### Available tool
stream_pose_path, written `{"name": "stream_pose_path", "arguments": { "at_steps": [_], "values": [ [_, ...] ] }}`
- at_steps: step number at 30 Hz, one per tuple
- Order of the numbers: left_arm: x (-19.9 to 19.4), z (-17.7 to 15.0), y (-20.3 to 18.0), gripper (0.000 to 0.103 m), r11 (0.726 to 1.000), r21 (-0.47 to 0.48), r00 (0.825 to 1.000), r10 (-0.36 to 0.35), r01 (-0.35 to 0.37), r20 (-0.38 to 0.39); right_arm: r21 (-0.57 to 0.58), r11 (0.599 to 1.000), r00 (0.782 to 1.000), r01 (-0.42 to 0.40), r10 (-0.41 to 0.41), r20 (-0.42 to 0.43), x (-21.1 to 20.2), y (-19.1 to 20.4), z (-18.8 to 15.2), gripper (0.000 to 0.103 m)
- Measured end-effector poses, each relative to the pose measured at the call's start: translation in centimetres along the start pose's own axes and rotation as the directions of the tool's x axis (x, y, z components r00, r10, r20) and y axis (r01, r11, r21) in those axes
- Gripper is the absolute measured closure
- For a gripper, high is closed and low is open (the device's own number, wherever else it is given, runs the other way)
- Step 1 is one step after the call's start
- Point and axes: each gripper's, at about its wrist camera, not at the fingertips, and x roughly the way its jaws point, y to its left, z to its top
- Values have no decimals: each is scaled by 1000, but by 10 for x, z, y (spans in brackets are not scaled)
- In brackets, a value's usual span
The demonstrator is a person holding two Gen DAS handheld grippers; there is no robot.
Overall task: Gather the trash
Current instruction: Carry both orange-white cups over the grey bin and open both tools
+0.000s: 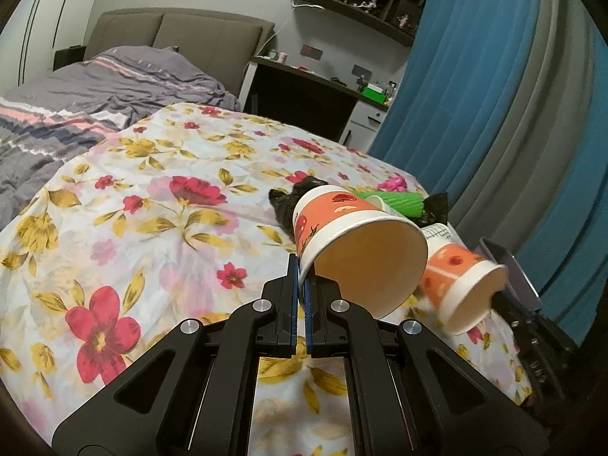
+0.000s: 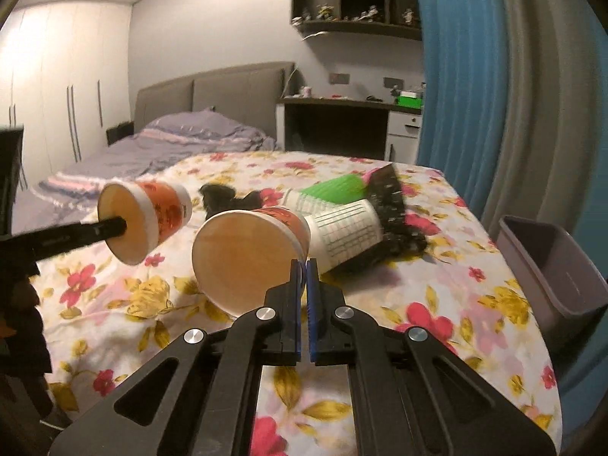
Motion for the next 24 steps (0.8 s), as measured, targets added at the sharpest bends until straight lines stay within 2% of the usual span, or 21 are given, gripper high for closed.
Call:
{"name": "stream_pose_path", "arguments": {
  "at_steps": [7, 13, 18, 24],
  "values": [
    [-9, -1, -26, 101, 999, 44, 1000, -18, 17, 12, 72, 995, 994, 66, -72, 81, -40, -35, 3, 99],
    [-11, -1, -61, 101, 993, 104, 999, -53, 52, 9, 157, 980, 980, 118, -141, 140, -71, -75, 4, 99],
    [-9, 1, -108, 101, 976, 180, 992, -123, 122, -4, 220, 959, 956, 181, -224, 189, -97, -112, 8, 99],
    [8, 3, -178, 101, 935, 270, 973, -230, 231, -37, 278, 919, 916, 279, -342, 211, -117, -159, 12, 99]
  ]
}}
